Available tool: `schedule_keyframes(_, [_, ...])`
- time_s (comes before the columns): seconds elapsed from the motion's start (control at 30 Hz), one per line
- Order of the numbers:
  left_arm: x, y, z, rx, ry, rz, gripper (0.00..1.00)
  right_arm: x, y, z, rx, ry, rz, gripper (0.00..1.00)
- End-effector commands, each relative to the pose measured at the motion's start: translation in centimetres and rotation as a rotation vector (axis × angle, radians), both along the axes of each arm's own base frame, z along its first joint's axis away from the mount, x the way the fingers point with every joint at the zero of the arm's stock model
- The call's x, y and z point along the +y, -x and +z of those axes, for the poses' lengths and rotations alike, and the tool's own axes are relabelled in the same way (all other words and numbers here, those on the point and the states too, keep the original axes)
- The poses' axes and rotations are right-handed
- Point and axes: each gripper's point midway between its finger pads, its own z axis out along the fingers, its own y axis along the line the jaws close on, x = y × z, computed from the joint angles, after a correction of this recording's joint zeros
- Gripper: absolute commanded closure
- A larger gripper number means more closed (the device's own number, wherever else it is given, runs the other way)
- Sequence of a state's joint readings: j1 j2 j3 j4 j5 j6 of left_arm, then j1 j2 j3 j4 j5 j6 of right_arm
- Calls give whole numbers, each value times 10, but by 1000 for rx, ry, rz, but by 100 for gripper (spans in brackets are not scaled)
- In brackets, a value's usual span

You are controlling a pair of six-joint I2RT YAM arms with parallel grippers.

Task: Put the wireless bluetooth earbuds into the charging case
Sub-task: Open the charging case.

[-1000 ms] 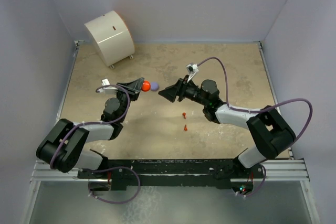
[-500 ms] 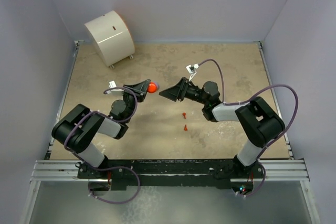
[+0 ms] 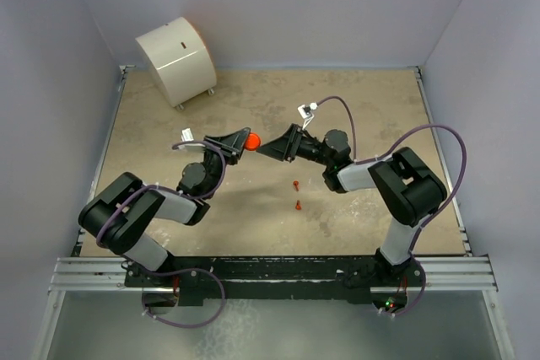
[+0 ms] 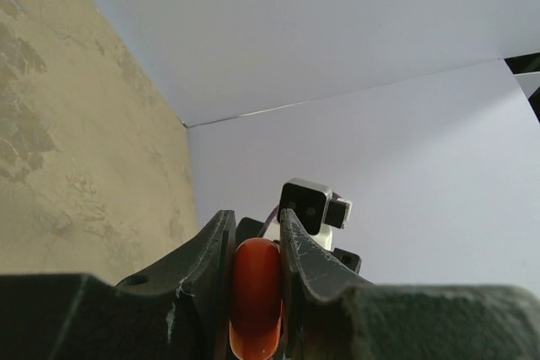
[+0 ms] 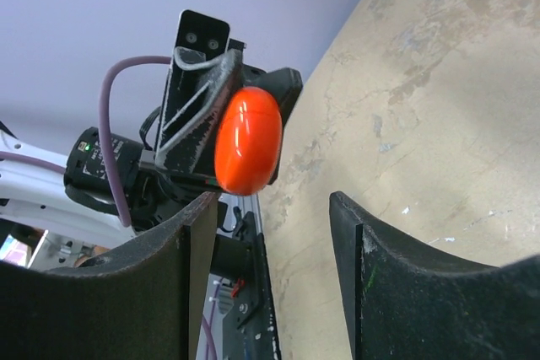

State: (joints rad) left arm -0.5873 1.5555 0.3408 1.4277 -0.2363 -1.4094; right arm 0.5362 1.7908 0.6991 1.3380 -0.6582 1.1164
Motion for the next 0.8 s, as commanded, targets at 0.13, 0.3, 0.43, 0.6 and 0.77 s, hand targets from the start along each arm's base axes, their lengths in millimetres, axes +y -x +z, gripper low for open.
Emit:
schedule_keyframes(0.13, [-7,5,30,-84,34,2,100,4,1,40,-129,-73,41,44])
schedule_keyframes(0.3, [-10,6,29,-83,36,-3,100,4,0,40,-125,-82,51,53])
schedule_keyframes(0.43, [-12,6,28,-82,34,-8,100,3,2,39,-122,-98,67,64])
schedule_keyframes(0.6, [-15,7,26,-80,36,-20,100,3,3,38,-129,-104,81,67])
schedule_keyframes(0.77, [-18,7,22,-76,37,-32,100,2,4,36,-131,-104,85,70])
